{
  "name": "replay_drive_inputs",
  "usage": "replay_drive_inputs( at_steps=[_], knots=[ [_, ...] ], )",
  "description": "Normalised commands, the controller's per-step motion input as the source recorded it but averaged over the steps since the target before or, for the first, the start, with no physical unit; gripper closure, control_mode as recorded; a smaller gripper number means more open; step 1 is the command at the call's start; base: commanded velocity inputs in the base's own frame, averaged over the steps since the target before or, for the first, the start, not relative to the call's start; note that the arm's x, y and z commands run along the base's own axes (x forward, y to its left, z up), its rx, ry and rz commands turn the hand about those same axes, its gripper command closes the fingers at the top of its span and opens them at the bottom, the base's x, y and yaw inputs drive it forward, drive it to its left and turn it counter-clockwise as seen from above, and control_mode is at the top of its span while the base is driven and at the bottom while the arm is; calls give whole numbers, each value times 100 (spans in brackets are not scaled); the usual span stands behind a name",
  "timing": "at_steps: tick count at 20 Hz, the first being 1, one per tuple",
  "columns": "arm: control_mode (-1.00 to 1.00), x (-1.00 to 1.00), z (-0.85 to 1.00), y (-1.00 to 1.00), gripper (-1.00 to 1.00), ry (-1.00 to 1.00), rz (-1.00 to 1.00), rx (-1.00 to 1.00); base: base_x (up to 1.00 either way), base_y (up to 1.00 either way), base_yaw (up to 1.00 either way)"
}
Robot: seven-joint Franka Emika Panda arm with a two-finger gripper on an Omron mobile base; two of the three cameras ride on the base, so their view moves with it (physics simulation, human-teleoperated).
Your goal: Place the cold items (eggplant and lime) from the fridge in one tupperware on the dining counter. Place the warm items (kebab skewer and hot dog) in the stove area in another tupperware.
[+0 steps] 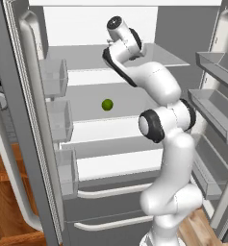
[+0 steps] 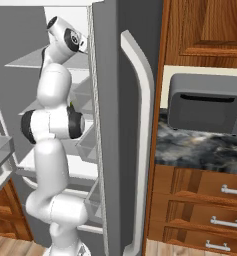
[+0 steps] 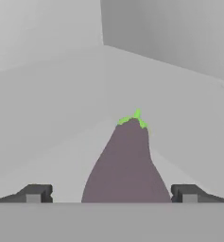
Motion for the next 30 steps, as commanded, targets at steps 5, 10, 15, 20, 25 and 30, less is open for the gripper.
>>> replay_drive_inputs(
  at_steps=[5, 10, 15, 20, 25, 30],
  knots=[
    [-100, 18, -22, -30, -100, 0, -6, -1, 0, 0, 0],
    [-100, 0, -35, -65, 100, 8, -12, 0, 0, 0, 0],
    [-100, -30, -67, -43, 100, 22, -22, -1, 0, 0, 0],
    [-100, -94, -90, 10, 100, 14, -29, -1, 0, 0, 0],
    [-100, -100, -51, 10, 100, -4, -28, 8, 0, 0, 0],
    [-100, -100, 46, 48, 100, 13, -20, 8, 0, 0, 0]
  ],
)
